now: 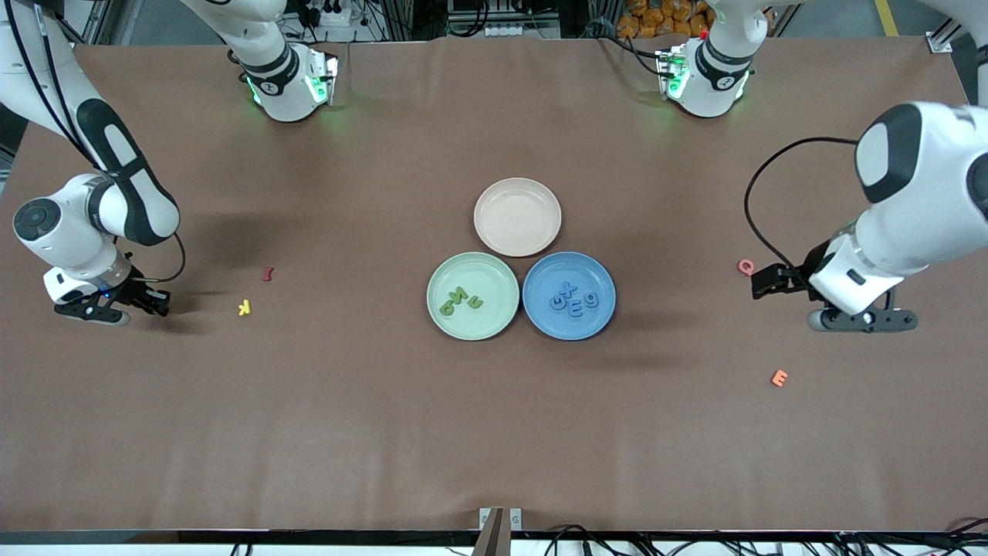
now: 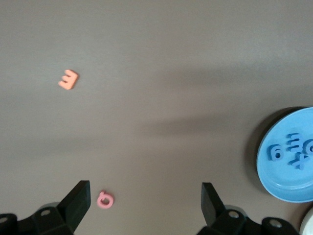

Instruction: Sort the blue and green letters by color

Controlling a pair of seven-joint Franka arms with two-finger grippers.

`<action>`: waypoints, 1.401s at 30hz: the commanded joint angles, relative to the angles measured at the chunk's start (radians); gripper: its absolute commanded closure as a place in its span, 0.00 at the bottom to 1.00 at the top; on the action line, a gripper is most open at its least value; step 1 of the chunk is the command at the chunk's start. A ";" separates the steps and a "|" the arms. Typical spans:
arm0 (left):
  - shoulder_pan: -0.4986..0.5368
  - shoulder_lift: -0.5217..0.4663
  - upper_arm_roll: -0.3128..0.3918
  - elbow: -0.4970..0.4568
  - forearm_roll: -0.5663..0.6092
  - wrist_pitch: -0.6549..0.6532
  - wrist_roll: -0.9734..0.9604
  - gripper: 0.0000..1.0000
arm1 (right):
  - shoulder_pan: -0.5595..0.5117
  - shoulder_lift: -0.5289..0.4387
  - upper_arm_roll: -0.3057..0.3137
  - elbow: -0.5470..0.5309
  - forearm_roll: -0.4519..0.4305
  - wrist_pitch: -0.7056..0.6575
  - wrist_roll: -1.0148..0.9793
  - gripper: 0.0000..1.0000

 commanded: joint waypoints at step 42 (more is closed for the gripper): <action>-0.100 -0.259 0.188 0.069 -0.006 -0.239 0.227 0.00 | 0.606 0.004 0.199 0.339 0.008 -0.499 0.927 0.88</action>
